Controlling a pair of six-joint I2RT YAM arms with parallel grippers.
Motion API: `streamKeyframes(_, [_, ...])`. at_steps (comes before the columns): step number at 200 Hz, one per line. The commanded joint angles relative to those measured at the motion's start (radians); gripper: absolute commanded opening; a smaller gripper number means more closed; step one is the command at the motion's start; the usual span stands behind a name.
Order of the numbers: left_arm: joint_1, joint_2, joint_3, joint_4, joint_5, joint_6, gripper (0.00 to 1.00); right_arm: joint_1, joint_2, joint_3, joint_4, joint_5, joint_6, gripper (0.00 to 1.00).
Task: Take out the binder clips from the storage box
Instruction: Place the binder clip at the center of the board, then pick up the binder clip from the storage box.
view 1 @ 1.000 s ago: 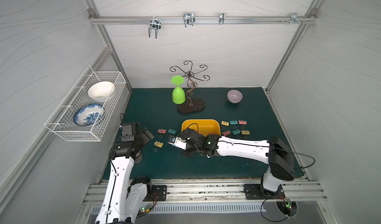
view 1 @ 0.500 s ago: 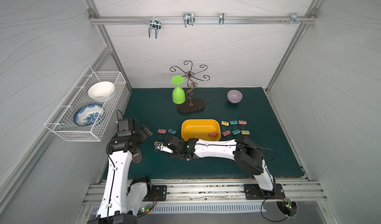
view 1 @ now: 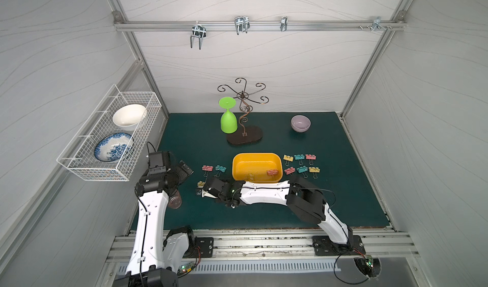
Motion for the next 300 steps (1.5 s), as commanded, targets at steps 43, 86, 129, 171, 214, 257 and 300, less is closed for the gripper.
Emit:
streamKeyframes(43, [0.004, -0.065, 0.014, 0.073, 0.190, 0.083, 0.98, 0.042, -0.163, -0.015, -0.122, -0.128, 0.196, 0.42])
streamKeyframes(86, [0.002, -0.054, -0.065, 0.221, 0.472, 0.071, 0.84, -0.028, -0.459, -0.264, -0.017, -0.143, 0.444, 0.43])
streamKeyframes(129, [-0.143, 0.029, -0.094, 0.310, 0.492, 0.041, 0.63, -0.238, -0.709, -0.485, 0.028, -0.262, 0.784, 0.39])
streamKeyframes(171, [-0.475, 0.166, -0.038, 0.350, 0.345, 0.049, 0.51, -0.385, -0.853, -0.607, -0.093, -0.127, 1.070, 0.36])
streamKeyframes(214, [-0.666, 0.423, 0.103, 0.274, 0.285, 0.111, 0.39, -0.468, -0.975, -0.747, 0.002, -0.276, 1.109, 0.44])
streamKeyframes(257, [-0.762, 0.618, 0.252, 0.161, 0.161, 0.170, 0.39, -0.472, -0.987, -0.748, -0.037, -0.303, 1.132, 0.46])
streamKeyframes(300, [-0.797, 0.796, 0.403, 0.078, 0.094, 0.197, 0.41, -0.472, -0.983, -0.748, -0.034, -0.335, 1.147, 0.49])
